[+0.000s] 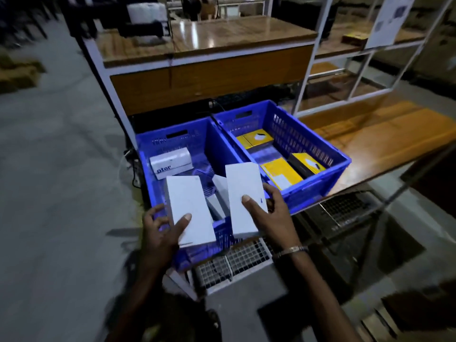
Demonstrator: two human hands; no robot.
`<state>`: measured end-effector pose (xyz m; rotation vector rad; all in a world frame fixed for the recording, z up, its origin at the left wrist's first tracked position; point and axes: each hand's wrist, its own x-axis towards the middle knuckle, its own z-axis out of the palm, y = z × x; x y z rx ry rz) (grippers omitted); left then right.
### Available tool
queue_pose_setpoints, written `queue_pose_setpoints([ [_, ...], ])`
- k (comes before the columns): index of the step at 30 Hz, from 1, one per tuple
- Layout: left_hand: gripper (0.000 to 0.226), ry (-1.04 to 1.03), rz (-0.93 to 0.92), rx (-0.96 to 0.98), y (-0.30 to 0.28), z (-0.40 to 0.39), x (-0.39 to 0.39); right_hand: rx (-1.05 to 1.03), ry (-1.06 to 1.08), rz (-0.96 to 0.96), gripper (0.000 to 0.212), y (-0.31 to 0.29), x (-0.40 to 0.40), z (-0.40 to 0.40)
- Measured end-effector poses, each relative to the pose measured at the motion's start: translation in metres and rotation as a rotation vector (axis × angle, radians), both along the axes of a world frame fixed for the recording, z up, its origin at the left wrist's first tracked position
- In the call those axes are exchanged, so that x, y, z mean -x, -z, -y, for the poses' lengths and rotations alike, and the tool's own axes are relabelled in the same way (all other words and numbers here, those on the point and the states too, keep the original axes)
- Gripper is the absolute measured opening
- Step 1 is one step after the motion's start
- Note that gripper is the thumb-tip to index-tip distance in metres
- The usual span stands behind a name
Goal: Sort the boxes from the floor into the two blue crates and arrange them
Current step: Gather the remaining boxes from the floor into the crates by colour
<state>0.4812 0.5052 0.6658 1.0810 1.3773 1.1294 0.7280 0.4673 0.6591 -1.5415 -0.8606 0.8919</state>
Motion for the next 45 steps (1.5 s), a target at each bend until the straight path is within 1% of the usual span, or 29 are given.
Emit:
queue_pose_setpoints([
  [2,0.076,0.018,-0.123,-0.028,-0.002,-0.037,-0.001,0.044,-0.012,0.113,0.061,-0.007,0.001,-0.038],
  [3,0.077,0.039,-0.197,-0.025,0.000,-0.052,0.000,0.077,-0.012,0.138,0.064,-0.007,0.001,-0.056],
  [4,0.077,0.078,-0.306,-0.032,0.003,-0.065,0.000,0.095,-0.015,0.160,0.066,-0.007,0.003,-0.074],
  [5,0.075,0.148,-0.443,-0.043,0.008,-0.071,0.001,0.113,-0.035,0.212,0.064,-0.005,0.004,-0.086],
  [6,0.070,0.262,-0.626,-0.047,0.015,-0.073,0.003,0.137,-0.075,0.282,0.059,-0.002,0.003,-0.092],
  [7,0.062,0.393,-0.849,-0.042,0.018,-0.073,0.002,0.176,-0.132,0.365,0.055,0.005,0.000,-0.096],
  [8,0.053,0.502,-1.041,-0.015,0.014,-0.066,0.000,0.277,-0.234,0.497,0.054,0.008,-0.002,-0.096],
  [9,0.045,0.606,-1.187,-0.016,0.029,-0.102,0.000,0.458,-0.307,0.630,0.055,0.029,-0.001,-0.131],
  [10,0.042,0.637,-1.245,-0.044,0.040,-0.130,0.002,0.608,-0.368,0.732,0.058,0.047,0.001,-0.155],
  [11,0.043,0.632,-1.272,-0.071,0.036,-0.124,-0.002,0.696,-0.425,0.846,0.059,0.049,-0.001,-0.148],
  [12,0.044,0.602,-1.265,-0.075,0.030,-0.119,-0.008,0.683,-0.409,0.900,0.057,0.051,-0.002,-0.141],
  [13,0.044,0.555,-1.237,-0.093,0.025,-0.116,-0.012,0.626,-0.342,0.907,0.053,0.050,-0.002,-0.136],
  [15,0.035,0.440,-1.110,-0.155,0.021,-0.112,-0.016,0.364,-0.187,0.877,0.038,0.043,0.003,-0.125],
  [16,0.029,0.427,-1.026,-0.176,0.021,-0.115,-0.019,0.246,-0.111,0.849,0.032,0.039,0.005,-0.118],
  [19,0.010,0.494,-0.809,-0.330,0.027,-0.113,-0.042,-0.015,0.142,0.754,0.013,0.026,-0.002,-0.081],
  [21,0.002,0.562,-0.708,-0.463,0.032,-0.101,-0.064,-0.077,0.311,0.707,0.007,0.022,-0.010,-0.045],
  [24,0.011,0.702,-0.590,-0.683,0.038,-0.075,-0.098,-0.008,0.502,0.663,0.009,0.030,-0.025,0.015],
  [26,0.014,0.854,-0.491,-0.737,0.041,-0.048,-0.122,0.057,0.630,0.644,0.009,0.038,-0.033,0.062],
  [29,0.019,1.097,-0.378,-0.722,0.051,0.000,-0.150,0.135,0.811,0.603,0.009,0.048,-0.029,0.136],
  [33,0.021,1.401,-0.373,-0.704,0.071,0.072,-0.164,0.225,0.997,0.528,0.007,0.060,0.002,0.236],
  [37,0.018,1.671,-0.361,-0.690,0.093,0.165,-0.151,0.309,1.190,0.433,0.007,0.084,0.060,0.343],
  [40,0.015,1.816,-0.304,-0.575,0.114,0.237,-0.130,0.350,1.312,0.309,0.008,0.103,0.116,0.418],
  [43,0.014,1.884,-0.291,-0.506,0.123,0.309,-0.101,0.380,1.397,0.227,0.009,0.113,0.178,0.484],
  [45,0.011,1.964,-0.286,-0.497,0.125,0.360,-0.075,0.403,1.466,0.168,0.008,0.117,0.222,0.529],
])
